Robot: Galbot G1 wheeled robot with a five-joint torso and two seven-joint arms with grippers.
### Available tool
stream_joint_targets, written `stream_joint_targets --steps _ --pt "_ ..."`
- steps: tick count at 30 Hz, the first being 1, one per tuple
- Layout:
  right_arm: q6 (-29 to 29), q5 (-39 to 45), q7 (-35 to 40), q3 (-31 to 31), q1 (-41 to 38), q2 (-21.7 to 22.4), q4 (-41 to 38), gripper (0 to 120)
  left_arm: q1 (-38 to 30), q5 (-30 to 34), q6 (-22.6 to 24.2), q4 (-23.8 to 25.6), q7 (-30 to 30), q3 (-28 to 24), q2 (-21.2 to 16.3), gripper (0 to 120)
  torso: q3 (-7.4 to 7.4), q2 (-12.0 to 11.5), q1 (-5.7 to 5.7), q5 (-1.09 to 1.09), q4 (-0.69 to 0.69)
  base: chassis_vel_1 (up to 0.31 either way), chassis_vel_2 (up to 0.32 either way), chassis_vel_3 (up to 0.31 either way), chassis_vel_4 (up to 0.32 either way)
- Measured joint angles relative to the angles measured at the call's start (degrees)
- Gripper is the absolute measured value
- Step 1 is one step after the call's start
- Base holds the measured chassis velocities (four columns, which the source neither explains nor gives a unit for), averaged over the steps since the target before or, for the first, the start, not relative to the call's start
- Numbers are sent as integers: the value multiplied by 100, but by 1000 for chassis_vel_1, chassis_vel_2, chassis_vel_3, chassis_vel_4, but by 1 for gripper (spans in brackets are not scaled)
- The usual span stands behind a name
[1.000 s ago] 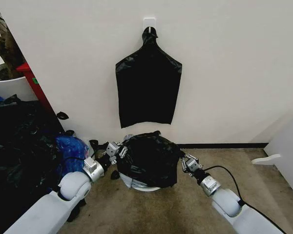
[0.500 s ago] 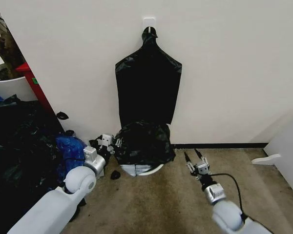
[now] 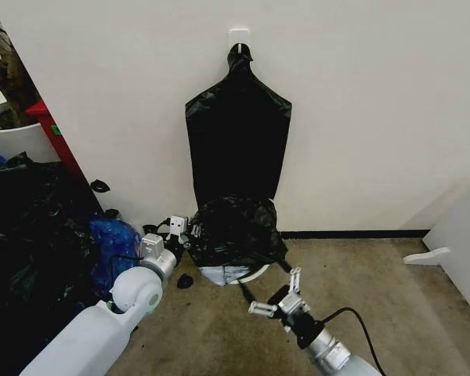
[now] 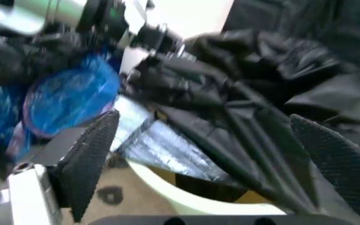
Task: Place the garbage bag over the trash bin.
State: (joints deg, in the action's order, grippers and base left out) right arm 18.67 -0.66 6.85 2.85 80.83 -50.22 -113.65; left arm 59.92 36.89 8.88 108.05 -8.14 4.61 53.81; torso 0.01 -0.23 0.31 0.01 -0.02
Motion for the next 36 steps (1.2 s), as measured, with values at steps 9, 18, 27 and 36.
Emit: stream_joint_targets --steps 9,18,27,36 --pt "-836 414 -25 159 -173 218 -136 73 175 -490 -260 281 -1 -22 -10 4 0 0 0 0 -1 0 0 0 0" --pt "-795 189 -422 187 -223 403 -69 72 174 -499 -208 374 -1 -79 -7 4 0 0 1 0 0 0 0 0 0" --pt "-767 169 -512 186 -282 347 -76 72 237 -532 -182 397 -2 -84 -26 4 0 0 1 0 0 0 0 0 0" --pt "-815 188 -1120 133 -408 290 -49 57 256 -589 -178 398 -8 -113 -18 4 0 0 1 0 0 0 0 0 0"
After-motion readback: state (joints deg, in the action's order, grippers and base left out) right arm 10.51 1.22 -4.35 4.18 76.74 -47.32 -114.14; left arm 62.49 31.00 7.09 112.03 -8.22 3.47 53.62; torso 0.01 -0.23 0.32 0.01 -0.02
